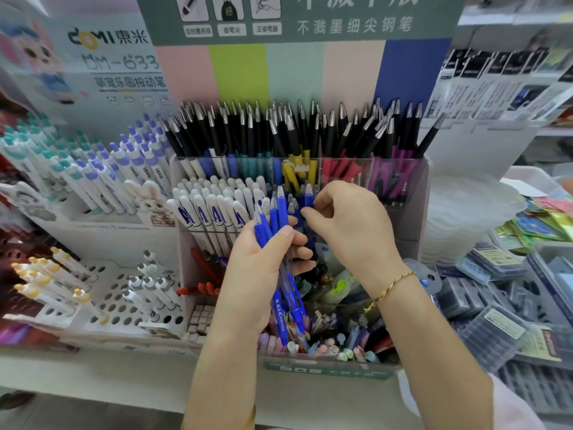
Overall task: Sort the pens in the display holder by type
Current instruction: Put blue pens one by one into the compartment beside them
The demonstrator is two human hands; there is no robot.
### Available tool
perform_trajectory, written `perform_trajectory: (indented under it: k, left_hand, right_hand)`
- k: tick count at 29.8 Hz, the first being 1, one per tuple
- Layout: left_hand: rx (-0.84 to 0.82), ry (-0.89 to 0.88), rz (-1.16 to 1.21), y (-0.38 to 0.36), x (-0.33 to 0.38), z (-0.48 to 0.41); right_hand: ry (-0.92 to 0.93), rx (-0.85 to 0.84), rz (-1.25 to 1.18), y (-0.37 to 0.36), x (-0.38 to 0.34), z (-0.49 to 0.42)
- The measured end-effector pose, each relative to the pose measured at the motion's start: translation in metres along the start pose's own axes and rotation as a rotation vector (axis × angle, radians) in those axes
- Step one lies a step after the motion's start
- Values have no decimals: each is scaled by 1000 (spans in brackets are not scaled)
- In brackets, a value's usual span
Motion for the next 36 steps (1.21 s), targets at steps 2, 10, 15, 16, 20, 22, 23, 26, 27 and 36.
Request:
perform_trajectory:
  k: [2,10,15,16,20,22,23,26,27,36]
  left_hand:
    - [4,-4,9,0,0,-1]
    - [14,-20,5,1,-3,-3]
    - [32,-37,-17,-2,-5,-4]
    - [35,-38,-18,-1,-5,-4]
    - [39,-40,-16,-2,-4,-3]
    - [34,-45,-24,-3,-3,-2]
    - [34,-48,-33,-3,-3,-2]
    - [35,-51,-67,-2,-3,-1]
    - [32,-50,-76,-2,-3,-1]
    - [97,-83,-186,-1,-2,0]
  right_hand:
    - [-22,25,35,-2,-2,0]
    - [-46,35,91,-4,-7,0]
    - [-50,-9,105,-5,-8,3]
    - [-50,-4,108,-4,-6,2]
    - [-41,-44,82,0,-5,0]
    - [-51,-79,66,3,-2,0]
    - [-57,-84,42,5,0,0]
    - [-47,-13,-119,13,6,1]
    - [-41,-13,-195,16,6,1]
    - [-80,-187,-675,23,-4,-4]
Point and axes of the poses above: each hand's wrist, its own z-axis away from the middle knuckle, its own y-axis out of the back of the hand, x = y × z, the point moved 1 cm from there along -z, towards the middle knuckle, and after that the axes turned 10 degrees about -y, right-handed, at the moved point
